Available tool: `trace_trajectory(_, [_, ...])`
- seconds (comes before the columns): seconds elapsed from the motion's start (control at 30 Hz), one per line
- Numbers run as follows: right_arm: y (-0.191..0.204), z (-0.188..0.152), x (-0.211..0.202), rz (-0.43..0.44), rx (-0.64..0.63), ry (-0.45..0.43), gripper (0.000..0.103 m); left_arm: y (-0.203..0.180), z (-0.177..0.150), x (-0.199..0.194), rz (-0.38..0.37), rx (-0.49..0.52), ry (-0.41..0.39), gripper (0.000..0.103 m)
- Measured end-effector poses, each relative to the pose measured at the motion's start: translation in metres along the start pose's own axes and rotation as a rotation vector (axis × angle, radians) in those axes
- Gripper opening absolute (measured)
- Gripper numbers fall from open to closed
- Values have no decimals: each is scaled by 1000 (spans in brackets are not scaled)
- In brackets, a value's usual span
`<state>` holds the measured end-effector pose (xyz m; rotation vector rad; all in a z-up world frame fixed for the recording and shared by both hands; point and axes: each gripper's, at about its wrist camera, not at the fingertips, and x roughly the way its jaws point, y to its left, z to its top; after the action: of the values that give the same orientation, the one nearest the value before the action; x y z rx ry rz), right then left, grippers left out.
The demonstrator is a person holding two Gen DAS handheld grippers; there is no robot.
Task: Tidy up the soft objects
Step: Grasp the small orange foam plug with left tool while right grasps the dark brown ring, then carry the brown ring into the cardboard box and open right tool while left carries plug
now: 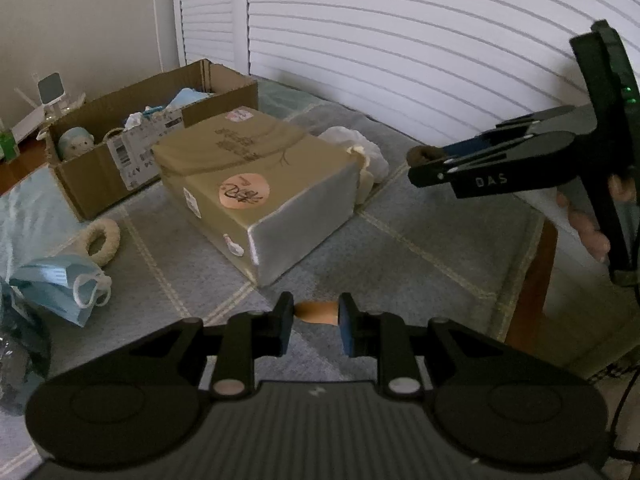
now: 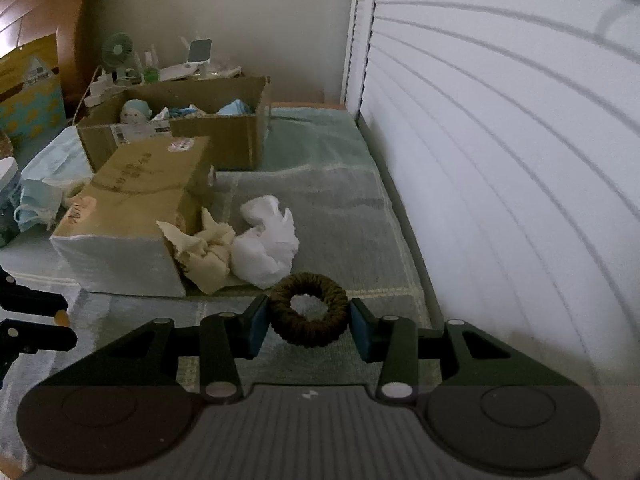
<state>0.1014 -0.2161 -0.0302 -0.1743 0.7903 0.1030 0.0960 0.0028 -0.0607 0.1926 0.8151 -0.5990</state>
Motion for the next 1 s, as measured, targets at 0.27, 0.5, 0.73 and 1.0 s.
trace_trajectory(0.27, [9, 10, -22, 12, -33, -32, 48, 5, 3, -20, 10, 0, -20, 22])
trace_trajectory(0.5, [24, 28, -39, 49, -86, -69, 48, 15, 4, -45, 16, -22, -50, 22])
trace_trajectory(0.73, [44, 62, -43, 92, -150, -121, 48, 32, 4, -61, 47, -44, -85, 22])
trace_trajectory(1.0, [58, 118, -17, 132, -191, -158, 48, 54, 10, -71, 85, -63, -106, 22])
